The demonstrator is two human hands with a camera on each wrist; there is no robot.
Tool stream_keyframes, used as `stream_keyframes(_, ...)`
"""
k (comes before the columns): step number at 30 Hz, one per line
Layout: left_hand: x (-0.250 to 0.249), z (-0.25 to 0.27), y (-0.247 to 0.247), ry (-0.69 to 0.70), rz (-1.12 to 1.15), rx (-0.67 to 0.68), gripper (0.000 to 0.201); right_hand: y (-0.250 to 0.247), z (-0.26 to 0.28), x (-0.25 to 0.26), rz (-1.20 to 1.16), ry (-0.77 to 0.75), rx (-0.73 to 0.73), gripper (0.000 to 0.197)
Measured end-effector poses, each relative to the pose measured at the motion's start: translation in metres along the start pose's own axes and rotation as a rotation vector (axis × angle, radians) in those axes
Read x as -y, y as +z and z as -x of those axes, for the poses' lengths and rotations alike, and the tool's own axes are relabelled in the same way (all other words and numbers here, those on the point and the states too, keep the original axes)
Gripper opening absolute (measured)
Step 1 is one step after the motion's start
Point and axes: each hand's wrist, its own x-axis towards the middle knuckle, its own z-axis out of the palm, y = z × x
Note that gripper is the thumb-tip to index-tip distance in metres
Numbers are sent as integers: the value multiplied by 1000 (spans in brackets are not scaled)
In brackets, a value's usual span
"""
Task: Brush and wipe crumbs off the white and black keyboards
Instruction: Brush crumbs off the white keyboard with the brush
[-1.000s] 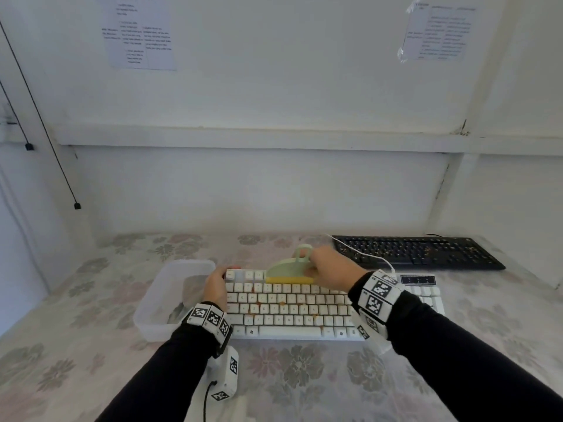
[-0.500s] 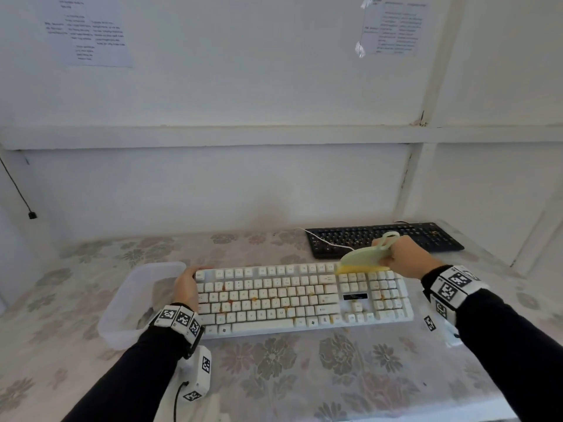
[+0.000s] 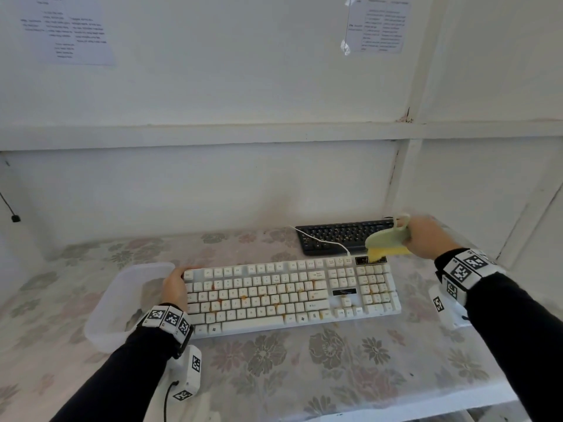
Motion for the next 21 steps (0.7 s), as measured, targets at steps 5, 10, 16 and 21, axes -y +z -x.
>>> stream_keyframes(5,-3,5,0,3,21,20,34,-14,-7,36,-269,-162,-20,28)
stream_keyframes(10,-4,9,-1,-11,56,46,31,-8,9,136,-476,-473,19,42)
stream_keyframes(16,3,-10,-4,-18,85,39,29,8,37,238,-413,-812,98,38)
stream_keyframes(21,-11,8,-3,50,49,19,38,30,40,266,-381,-875,160,32)
